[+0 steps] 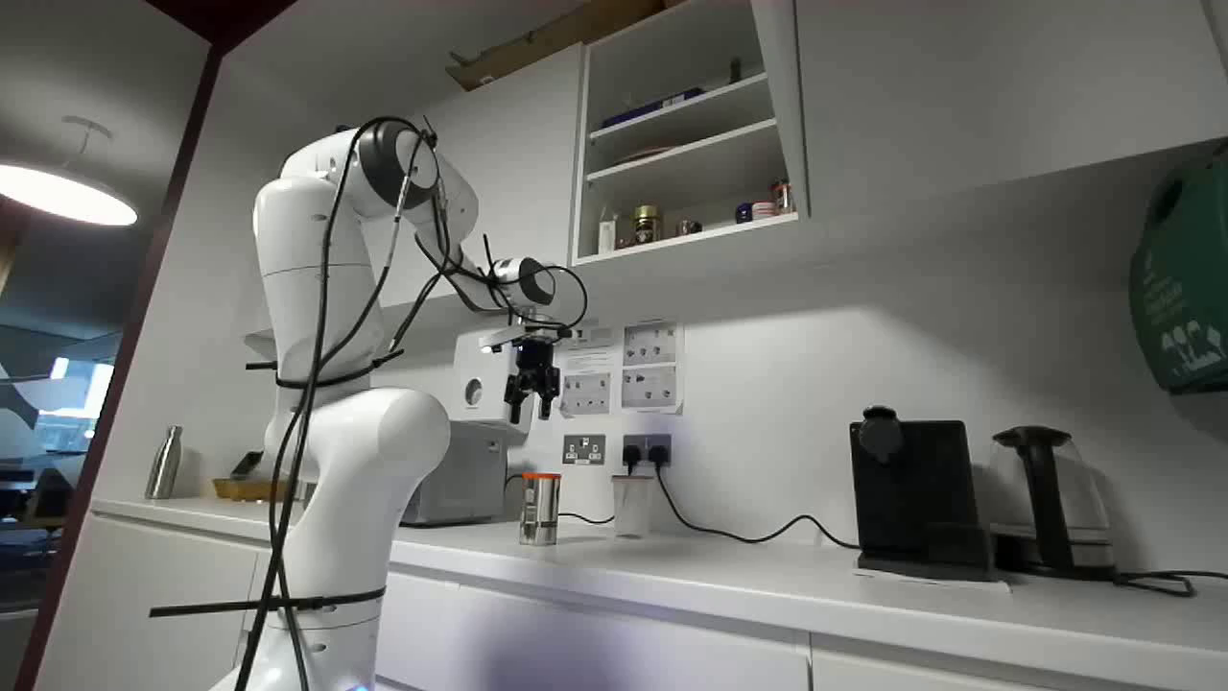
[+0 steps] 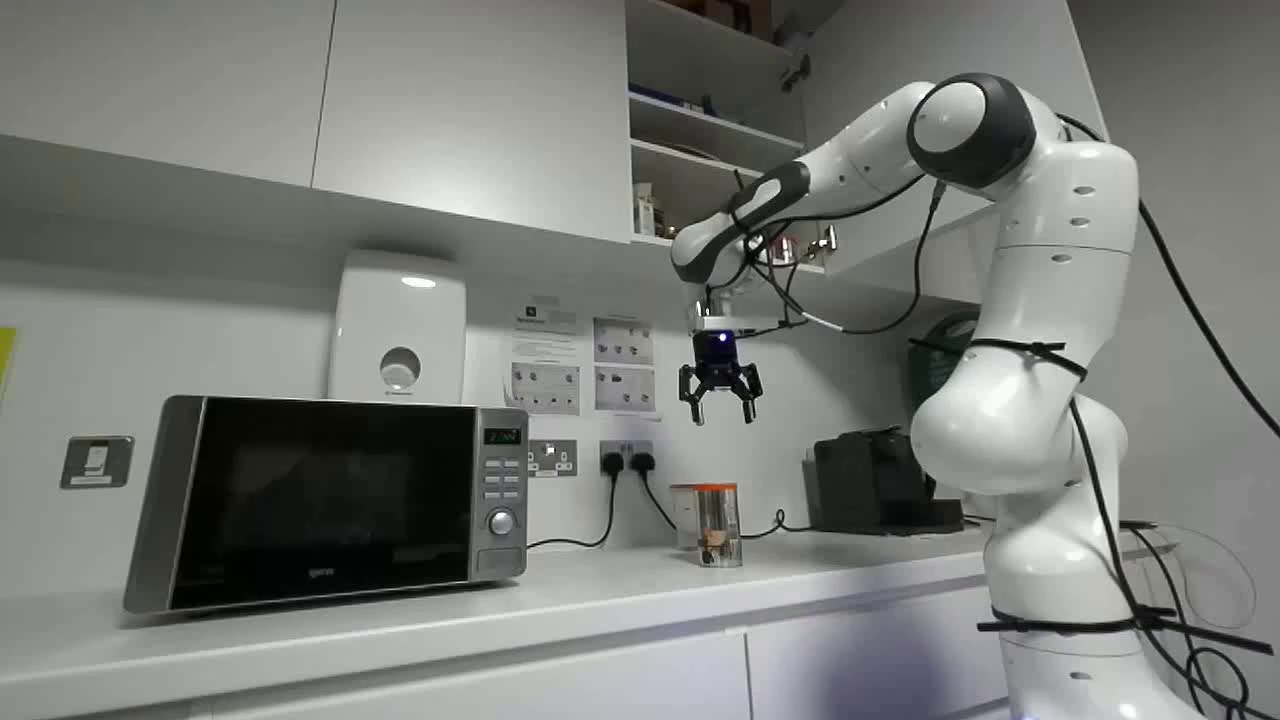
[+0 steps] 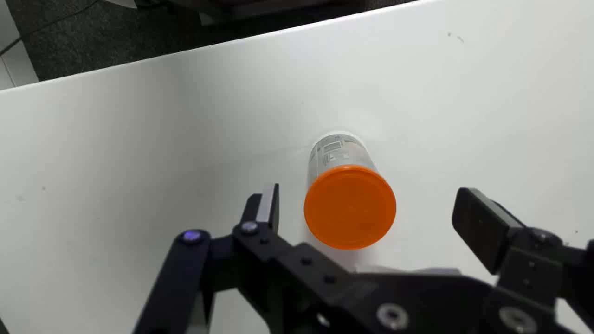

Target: Pick the bottle and put it on the bottom compartment of the top shelf

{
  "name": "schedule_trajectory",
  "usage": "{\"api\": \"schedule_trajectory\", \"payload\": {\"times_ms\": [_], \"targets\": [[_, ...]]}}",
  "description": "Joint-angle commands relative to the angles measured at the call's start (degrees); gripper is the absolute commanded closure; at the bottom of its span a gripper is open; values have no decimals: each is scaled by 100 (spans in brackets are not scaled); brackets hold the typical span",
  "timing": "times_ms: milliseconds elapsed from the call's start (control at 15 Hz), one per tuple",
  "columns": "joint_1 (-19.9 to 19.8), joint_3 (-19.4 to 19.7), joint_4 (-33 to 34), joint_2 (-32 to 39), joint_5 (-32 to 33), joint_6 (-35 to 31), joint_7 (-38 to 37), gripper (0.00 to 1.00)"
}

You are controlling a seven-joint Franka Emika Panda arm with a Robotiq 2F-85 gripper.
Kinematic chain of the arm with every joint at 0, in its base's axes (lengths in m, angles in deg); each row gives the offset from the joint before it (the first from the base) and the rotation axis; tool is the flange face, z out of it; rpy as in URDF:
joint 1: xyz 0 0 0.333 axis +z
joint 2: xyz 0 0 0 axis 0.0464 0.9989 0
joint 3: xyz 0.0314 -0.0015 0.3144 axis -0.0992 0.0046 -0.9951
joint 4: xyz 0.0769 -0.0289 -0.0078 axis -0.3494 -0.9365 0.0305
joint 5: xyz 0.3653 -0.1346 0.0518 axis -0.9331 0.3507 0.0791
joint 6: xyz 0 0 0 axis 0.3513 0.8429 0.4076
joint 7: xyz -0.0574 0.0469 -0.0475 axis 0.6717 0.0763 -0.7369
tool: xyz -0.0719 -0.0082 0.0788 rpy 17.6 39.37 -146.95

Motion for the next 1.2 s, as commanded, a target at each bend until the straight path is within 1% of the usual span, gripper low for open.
{"api": "schedule_trajectory", "payload": {"times_ms": [0, 533, 733, 1133], "targets": [[56, 47, 11, 7, 20, 9, -17, 0], [62, 51, -12, 7, 59, -65, 61, 0], [91, 69, -251, -65, 167, -419, 343, 0], [140, 65, -1023, -341, 172, -1119, 533, 0]]}}
